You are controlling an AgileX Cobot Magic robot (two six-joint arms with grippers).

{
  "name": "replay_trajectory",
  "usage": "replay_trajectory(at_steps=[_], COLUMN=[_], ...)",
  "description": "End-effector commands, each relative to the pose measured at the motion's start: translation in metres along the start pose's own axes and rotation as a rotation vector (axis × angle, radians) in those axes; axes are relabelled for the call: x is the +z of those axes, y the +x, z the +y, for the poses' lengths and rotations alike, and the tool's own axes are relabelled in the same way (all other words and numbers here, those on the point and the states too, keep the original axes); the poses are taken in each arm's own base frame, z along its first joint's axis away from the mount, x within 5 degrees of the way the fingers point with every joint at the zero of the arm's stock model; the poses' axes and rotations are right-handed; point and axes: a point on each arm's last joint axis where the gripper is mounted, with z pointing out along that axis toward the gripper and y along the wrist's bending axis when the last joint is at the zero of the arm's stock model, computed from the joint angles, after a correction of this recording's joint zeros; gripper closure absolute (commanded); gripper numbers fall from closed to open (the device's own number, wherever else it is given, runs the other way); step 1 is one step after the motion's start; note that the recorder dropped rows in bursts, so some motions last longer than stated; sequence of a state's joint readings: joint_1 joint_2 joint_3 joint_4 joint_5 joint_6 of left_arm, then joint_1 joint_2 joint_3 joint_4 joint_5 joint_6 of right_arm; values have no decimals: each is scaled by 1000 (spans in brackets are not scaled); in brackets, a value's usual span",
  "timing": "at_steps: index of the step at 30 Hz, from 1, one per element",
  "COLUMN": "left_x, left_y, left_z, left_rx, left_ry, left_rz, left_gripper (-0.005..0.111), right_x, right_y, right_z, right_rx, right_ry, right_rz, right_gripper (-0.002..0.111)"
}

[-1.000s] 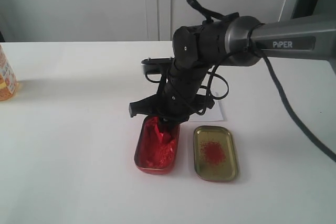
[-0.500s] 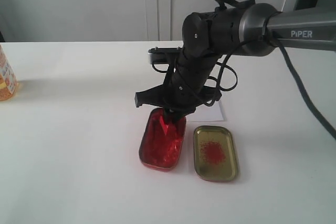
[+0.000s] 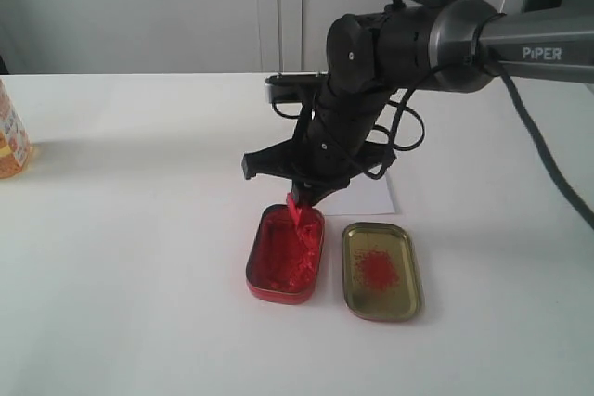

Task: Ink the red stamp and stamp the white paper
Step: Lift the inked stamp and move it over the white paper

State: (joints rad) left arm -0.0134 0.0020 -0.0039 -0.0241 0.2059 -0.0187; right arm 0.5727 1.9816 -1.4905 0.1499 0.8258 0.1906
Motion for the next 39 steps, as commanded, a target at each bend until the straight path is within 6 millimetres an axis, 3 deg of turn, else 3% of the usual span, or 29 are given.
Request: replay_trajectory(at_steps=[1,6,15,30,39], left_x=[0,0,0,0,0], left_y=[1,1,1,1,1], left_z=[0,0,0,0,0], left_rx=[-5,-5,-5,-5,-5], left_ry=[-1,-1,-1,-1,-1], left_rz=[-1,-1,-1,-1,-1], left_gripper=[107,107,107,107,107], right_x=[-19,-19,-4,37,39], right_y=[-14,-21,-40,-67,-74], right_z=[-14,-27,-42,-44,-52], right_rx=[-24,-133,-113,-128,-108], right_ry=[34,172,217,253,261], right_rz=[-87,-149,-122,-11,31], right_gripper=[108,108,108,108,108])
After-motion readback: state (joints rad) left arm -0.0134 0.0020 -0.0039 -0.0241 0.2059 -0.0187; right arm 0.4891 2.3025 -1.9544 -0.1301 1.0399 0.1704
